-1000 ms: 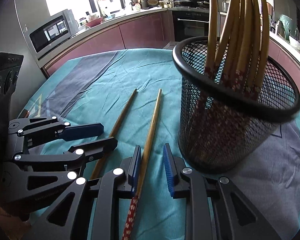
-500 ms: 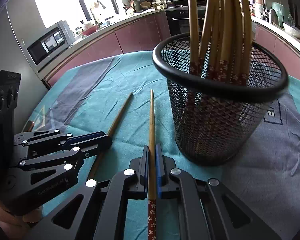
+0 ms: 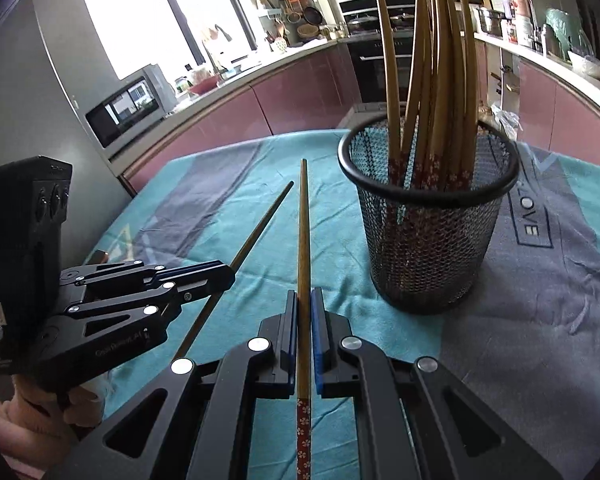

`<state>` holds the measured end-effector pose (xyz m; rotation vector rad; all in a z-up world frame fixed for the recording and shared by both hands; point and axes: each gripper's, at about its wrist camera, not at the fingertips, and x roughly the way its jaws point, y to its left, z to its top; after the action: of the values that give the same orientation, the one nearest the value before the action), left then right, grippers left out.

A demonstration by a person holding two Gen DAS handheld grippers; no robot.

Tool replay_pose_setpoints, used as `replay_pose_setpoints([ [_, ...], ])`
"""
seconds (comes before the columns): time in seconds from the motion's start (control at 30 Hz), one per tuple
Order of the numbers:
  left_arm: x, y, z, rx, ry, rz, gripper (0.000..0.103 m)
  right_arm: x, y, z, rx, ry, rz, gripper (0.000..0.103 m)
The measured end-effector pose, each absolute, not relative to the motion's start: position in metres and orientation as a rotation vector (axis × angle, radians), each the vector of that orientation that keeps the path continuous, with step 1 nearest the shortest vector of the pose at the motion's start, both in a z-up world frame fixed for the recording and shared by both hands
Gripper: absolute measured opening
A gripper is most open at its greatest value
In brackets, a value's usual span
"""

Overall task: Organize utensils
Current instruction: 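Close the left gripper on one chopstick while the right gripper grasps the other, then lift the left gripper's chopstick upright toward the cup while the right gripper lifts its chopstick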

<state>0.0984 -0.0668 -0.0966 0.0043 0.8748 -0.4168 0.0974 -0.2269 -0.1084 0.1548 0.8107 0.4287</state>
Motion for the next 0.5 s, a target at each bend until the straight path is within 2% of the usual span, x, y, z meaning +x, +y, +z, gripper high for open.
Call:
replay_pose_setpoints([
  [0.5, 0.076, -0.06, -0.064, -0.034, 0.812, -0.481, 0.008, 0.077, -0.239, -0.077, 0.176, 0.713, 0.451, 0.006],
])
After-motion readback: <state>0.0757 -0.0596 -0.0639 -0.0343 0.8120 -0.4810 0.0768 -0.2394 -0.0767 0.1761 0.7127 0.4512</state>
